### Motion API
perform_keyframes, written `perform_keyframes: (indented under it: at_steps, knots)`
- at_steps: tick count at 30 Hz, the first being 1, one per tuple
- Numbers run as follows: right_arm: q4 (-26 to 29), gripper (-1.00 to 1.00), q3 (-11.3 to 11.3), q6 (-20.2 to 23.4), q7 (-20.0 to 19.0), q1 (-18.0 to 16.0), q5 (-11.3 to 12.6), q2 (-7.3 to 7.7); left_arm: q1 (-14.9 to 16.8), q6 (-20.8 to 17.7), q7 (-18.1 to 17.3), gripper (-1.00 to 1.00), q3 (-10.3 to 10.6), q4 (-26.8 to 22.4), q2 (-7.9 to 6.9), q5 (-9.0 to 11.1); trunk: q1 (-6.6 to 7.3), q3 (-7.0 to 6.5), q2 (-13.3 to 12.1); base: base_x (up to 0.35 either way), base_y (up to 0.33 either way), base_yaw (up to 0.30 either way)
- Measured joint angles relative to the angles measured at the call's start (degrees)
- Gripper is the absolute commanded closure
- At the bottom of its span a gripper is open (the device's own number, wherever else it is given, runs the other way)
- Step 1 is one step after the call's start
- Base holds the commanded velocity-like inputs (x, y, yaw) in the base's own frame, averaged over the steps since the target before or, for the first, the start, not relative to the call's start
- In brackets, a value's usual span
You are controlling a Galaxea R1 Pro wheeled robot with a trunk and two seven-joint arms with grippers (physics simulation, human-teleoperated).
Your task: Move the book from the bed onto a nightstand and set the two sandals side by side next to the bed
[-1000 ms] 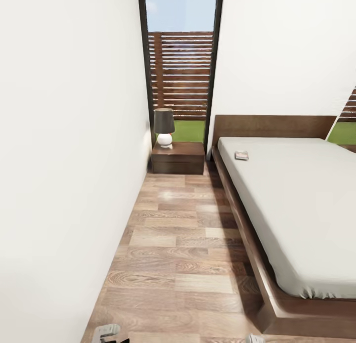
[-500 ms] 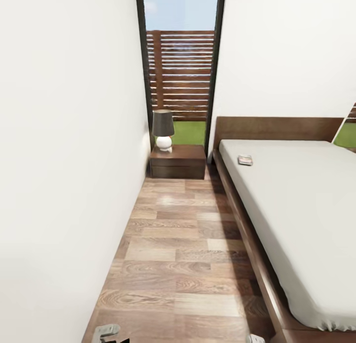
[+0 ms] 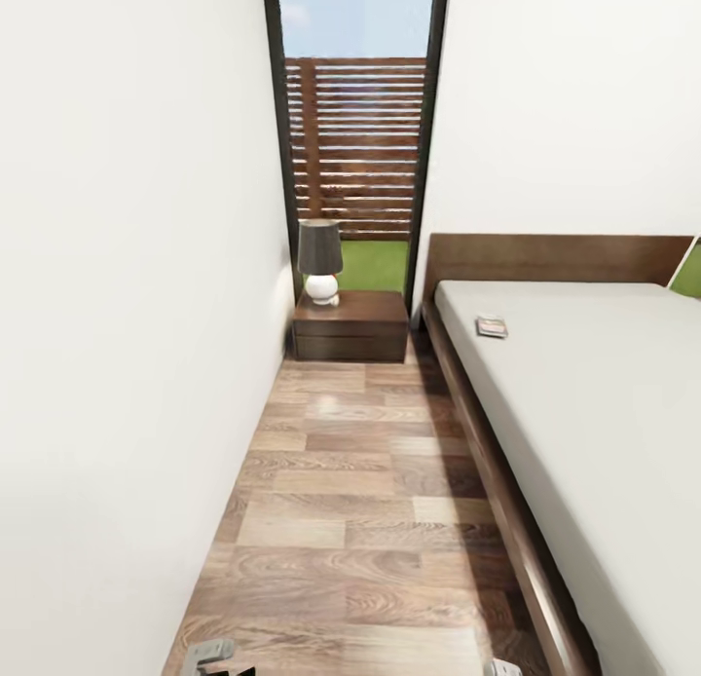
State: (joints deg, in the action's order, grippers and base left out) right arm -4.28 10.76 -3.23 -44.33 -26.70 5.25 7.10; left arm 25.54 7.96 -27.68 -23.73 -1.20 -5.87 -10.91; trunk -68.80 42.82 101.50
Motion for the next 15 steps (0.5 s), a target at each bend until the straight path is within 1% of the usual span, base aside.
perform_keyframes:
  at_steps: [15]
  knots:
    - [0.0, -1.0, 0.0, -0.02, 0.0, -0.04, 0.0, 0.0, 0.0, 0.0, 0.0, -1.0, 0.0, 0.0, 0.0, 0.0, 0.0, 0.0, 0.0, 0.328, 0.0, 0.0]
